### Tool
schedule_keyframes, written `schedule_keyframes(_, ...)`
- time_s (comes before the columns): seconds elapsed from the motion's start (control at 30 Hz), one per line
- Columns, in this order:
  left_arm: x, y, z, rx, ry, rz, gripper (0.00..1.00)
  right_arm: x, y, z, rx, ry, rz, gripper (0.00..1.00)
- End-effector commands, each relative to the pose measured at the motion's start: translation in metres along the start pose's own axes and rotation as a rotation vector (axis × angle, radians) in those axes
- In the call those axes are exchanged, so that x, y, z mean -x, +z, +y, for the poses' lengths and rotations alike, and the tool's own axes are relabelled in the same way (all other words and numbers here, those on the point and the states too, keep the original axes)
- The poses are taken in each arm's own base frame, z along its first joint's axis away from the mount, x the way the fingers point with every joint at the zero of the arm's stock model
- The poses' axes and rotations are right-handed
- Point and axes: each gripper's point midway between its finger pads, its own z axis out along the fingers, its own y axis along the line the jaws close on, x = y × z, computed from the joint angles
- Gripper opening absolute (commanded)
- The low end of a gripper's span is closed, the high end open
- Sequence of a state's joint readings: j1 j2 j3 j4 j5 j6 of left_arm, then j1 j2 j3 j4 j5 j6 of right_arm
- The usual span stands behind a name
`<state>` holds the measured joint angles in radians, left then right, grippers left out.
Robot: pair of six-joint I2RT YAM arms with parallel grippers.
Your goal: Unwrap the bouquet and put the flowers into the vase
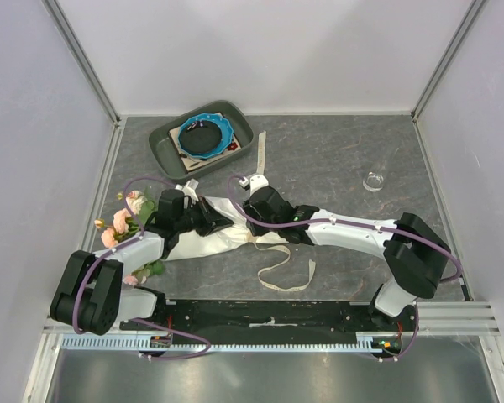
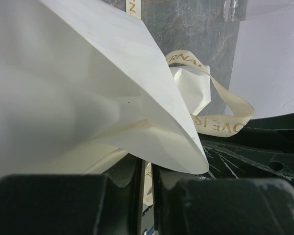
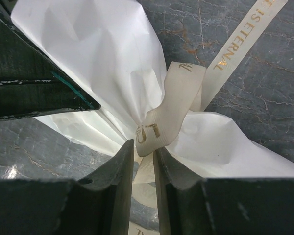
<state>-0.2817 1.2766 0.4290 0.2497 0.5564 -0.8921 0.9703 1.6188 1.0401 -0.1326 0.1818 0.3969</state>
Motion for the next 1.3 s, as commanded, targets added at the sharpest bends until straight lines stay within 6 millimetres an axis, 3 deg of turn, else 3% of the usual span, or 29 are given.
schedule_keyframes(0.0, 0.006, 0.002, -0.001, -0.013, 0.011, -0.037, 0.15, 0.012, 0.006, 0.007, 0.022, 0.018, -0.039, 0.29)
schedule_keyframes(0.23, 0.002, 0.001, 0.001, -0.015, 0.005, -0.031, 0.15, 0.01, 0.013, 0.008, 0.021, 0.019, -0.037, 0.24)
schedule_keyframes(0.77, 0.001, 0.0, 0.005, -0.003, -0.001, -0.04, 0.15, -0.003, 0.024, -0.001, -0.027, 0.021, -0.006, 0.3)
schedule_keyframes(0.9, 0.0, 0.0, 0.008, 0.005, -0.005, -0.04, 0.15, -0.003, 0.023, 0.0, -0.017, 0.013, -0.007, 0.18)
schedule_keyframes(1.0, 0.0, 0.0, 0.013, 0.026, -0.012, -0.047, 0.15, 0.002, 0.02, 0.003, -0.006, 0.012, -0.023, 0.02)
schedule_keyframes(1.13, 0.0, 0.0, 0.024, 0.082, -0.039, -0.063, 0.1, 0.013, 0.012, 0.011, 0.036, 0.003, -0.053, 0.0)
schedule_keyframes(1.27, 0.001, -0.001, 0.035, 0.134, -0.07, -0.079, 0.03, 0.034, -0.008, 0.038, 0.197, 0.045, -0.146, 0.0)
